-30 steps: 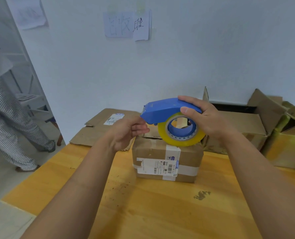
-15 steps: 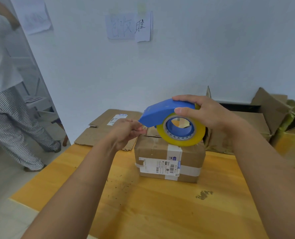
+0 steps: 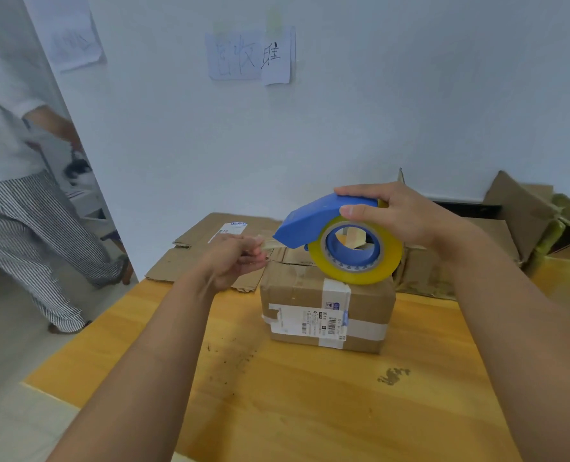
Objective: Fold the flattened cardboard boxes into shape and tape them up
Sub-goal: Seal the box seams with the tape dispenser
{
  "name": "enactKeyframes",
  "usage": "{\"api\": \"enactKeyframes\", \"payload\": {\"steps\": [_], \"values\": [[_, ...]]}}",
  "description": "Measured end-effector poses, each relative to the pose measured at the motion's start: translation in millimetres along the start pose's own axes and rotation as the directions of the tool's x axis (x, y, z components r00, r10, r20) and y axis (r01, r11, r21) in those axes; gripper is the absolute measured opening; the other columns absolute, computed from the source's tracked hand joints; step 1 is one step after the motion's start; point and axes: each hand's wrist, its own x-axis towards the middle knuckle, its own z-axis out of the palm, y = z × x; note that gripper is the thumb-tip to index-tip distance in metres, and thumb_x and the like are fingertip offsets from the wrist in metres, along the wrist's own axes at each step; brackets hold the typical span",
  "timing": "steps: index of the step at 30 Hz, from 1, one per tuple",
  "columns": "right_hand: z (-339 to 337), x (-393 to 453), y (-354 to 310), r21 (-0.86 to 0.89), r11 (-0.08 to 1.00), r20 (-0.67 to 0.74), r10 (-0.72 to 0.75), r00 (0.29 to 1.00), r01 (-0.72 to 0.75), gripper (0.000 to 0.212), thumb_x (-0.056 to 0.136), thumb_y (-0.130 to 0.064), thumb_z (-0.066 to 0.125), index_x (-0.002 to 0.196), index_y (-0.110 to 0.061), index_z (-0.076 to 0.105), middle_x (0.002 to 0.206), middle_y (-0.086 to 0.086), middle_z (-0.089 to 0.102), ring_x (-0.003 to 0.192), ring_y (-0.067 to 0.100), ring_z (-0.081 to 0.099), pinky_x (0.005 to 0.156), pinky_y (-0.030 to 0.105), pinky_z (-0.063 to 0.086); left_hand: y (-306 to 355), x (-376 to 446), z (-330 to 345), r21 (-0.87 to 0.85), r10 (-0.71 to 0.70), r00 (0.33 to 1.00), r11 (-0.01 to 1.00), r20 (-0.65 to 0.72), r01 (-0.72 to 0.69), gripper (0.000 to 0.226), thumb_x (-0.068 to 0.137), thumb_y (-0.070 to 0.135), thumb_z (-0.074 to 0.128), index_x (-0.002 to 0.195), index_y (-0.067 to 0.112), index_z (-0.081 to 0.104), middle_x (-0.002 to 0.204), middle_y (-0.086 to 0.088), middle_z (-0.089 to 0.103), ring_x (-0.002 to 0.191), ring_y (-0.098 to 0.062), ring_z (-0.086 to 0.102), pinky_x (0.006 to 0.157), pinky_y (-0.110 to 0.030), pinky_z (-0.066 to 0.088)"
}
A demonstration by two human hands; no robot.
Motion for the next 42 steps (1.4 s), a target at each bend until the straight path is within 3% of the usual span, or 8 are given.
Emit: {"api": "enactKeyframes", "payload": {"steps": [5, 20, 27, 30, 33, 36, 39, 42], "values": [[8, 5, 5, 0.026, 0.999, -0.002, 0.020, 1.000, -0.020, 0.036, 0.095, -0.046, 0.061, 0.131, -0.044, 0.060, 0.127, -0.025, 0.057, 0.113, -0.003, 0.055, 0.089, 0.013, 0.038, -9, -3, -10, -0.086, -0.075, 0.995, 0.994, -0.058, 0.070, 0.011, 0.096, 0.003, 0.059, 0.084, 0.003, 0.059, 0.067, -0.004, 0.055, 0.067, -0.014, 0.068, 0.068, -0.029, 0.060], [20, 18, 8, -0.030, 0.999, -0.046, 0.027, 0.999, -0.029, 0.026, 0.091, -0.054, 0.060, 0.117, -0.052, 0.063, 0.114, -0.033, 0.061, 0.103, -0.007, 0.059, 0.086, 0.016, 0.045, -46, -1, -12, -0.123, -0.201, 0.980, 0.973, -0.014, 0.198, 0.012, 0.090, 0.015, 0.071, 0.098, 0.006, 0.067, 0.065, 0.000, 0.061, 0.058, -0.011, 0.065, 0.061, -0.026, 0.057], [23, 19, 7, -0.021, 0.999, -0.060, 0.042, 0.997, -0.043, 0.029, 0.089, -0.058, 0.061, 0.118, -0.052, 0.064, 0.112, -0.032, 0.063, 0.097, -0.016, 0.058, 0.085, 0.017, 0.046, -51, -4, -9, 0.090, -0.228, 0.973, 0.969, -0.017, 0.229, 0.029, 0.090, 0.034, 0.072, 0.105, 0.009, 0.071, 0.094, -0.007, 0.065, 0.079, -0.016, 0.064, 0.062, -0.026, 0.055], [22, 19, 10, -0.012, 0.998, -0.077, 0.062, 0.995, -0.063, 0.031, 0.089, -0.058, 0.061, 0.118, -0.050, 0.066, 0.114, -0.027, 0.066, 0.102, -0.005, 0.062, 0.091, 0.022, 0.049, -49, -12, -7, 0.441, -0.123, 0.983, 0.881, -0.138, 0.172, 0.047, 0.089, 0.053, 0.066, 0.109, 0.010, 0.064, 0.102, -0.006, 0.069, 0.087, -0.018, 0.069, 0.061, -0.026, 0.057], [23, 19, 10, -0.009, 0.998, -0.091, 0.068, 0.994, -0.069, 0.042, 0.085, -0.063, 0.061, 0.122, -0.046, 0.067, 0.117, -0.021, 0.068, 0.109, 0.005, 0.063, 0.097, 0.030, 0.050, -54, -27, -3, 0.476, 0.182, 0.964, 0.877, -0.191, -0.071, 0.063, 0.084, 0.064, 0.062, 0.128, 0.019, 0.057, 0.115, 0.006, 0.064, 0.100, -0.009, 0.065, 0.083, -0.033, 0.059], [24, 19, 11, 0.002, 0.998, -0.101, 0.067, 0.993, -0.067, 0.035, 0.088, -0.058, 0.062, 0.121, -0.046, 0.067, 0.114, -0.022, 0.068, 0.107, 0.003, 0.063, 0.097, 0.030, 0.051, -58, -46, 11, 0.443, 0.345, 0.938, 0.835, 0.041, -0.327, 0.074, 0.074, 0.082, 0.056, 0.140, 0.053, 0.042, 0.124, 0.040, 0.051, 0.114, 0.021, 0.047, 0.095, -0.017, 0.044], [26, 20, 11, -0.002, 0.997, -0.110, 0.076, 0.991, -0.077, 0.037, 0.088, -0.060, 0.062, 0.122, -0.046, 0.067, 0.115, -0.023, 0.066, 0.107, 0.002, 0.062, 0.098, 0.031, 0.051, -71, -50, 26, 0.614, 0.373, 0.904, 0.669, 0.210, -0.419, 0.098, 0.071, 0.081, 0.061, 0.154, 0.042, 0.025, 0.150, 0.034, 0.029, 0.135, 0.019, 0.024, 0.108, -0.014, 0.026], [28, 19, 9, 0.003, 0.996, -0.148, 0.089, 0.985, -0.090, 0.037, 0.088, -0.059, 0.063, 0.122, -0.046, 0.065, 0.118, -0.022, 0.065, 0.111, 0.005, 0.061, 0.102, 0.035, 0.050, -73, -45, 31, 0.617, 0.474, 0.851, 0.607, 0.224, -0.501, 0.083, 0.083, 0.062, 0.062, 0.152, 0.034, 0.026, 0.139, 0.049, 0.028, 0.127, 0.027, 0.025, 0.100, 0.002, 0.024]]}}
